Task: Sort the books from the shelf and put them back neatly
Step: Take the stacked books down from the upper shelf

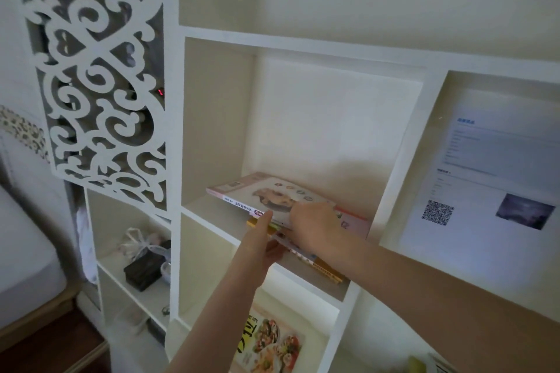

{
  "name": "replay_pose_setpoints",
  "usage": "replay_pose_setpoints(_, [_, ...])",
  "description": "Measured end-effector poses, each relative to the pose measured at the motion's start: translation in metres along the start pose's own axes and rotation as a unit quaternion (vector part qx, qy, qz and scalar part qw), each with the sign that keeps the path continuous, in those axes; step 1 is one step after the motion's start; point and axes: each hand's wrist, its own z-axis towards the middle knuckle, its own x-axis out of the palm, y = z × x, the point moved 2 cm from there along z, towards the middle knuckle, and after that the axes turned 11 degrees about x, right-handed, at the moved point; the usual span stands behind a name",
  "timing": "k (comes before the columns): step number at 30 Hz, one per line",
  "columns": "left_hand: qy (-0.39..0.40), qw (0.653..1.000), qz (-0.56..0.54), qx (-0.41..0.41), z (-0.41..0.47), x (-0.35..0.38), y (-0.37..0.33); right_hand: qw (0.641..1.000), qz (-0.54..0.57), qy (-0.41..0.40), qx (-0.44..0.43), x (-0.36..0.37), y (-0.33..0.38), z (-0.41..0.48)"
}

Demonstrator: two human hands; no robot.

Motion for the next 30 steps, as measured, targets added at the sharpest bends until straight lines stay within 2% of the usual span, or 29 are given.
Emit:
replay_pose_setpoints(4, [-0.011, 1.0, -0.019, -0.005, 0.005, 0.012, -0.004, 0.998, 0.001, 0.047, 0.047, 0.006, -0.002, 0.008])
replay_pose_setpoints(6, [-0.001, 1.0, -0.025, -0.002, 0.007, 0.016, -0.002, 0.996, -0.007, 0.083, 0.041, 0.006, -0.005, 0.012])
replay_pose_setpoints(10, [-0.018, 0.999, -0.041, 0.0, 0.014, 0.017, 0.005, 0.993, 0.037, 0.113, 0.01, 0.007, -0.013, 0.007])
replay_pose_setpoints(14, [-0.026, 0.998, -0.059, 0.007, 0.022, 0.016, 0.007, 0.98, 0.078, 0.181, 0.011, 0.023, -0.019, -0.007])
replay_pose_setpoints(18, [-0.038, 0.999, -0.014, 0.01, 0.027, 0.017, 0.011, 0.984, 0.115, 0.136, 0.024, 0.017, -0.023, -0.011])
replay_pose_setpoints(22, [-0.043, 0.998, 0.035, 0.027, 0.025, 0.028, 0.018, 0.989, 0.134, 0.057, 0.032, 0.024, -0.015, -0.01])
replay_pose_setpoints(24, [-0.072, 0.997, 0.009, 0.034, 0.029, 0.025, 0.023, 0.988, 0.147, 0.013, 0.035, 0.026, -0.009, -0.013])
replay_pose_setpoints(27, [-0.087, 0.994, -0.012, 0.059, 0.019, 0.011, 0.013, 0.992, 0.103, -0.067, 0.016, 0.011, 0.007, -0.021])
replay_pose_setpoints(30, [-0.061, 0.996, -0.029, 0.056, 0.008, -0.016, 0.008, 0.989, 0.139, -0.051, -0.005, -0.003, 0.04, -0.039])
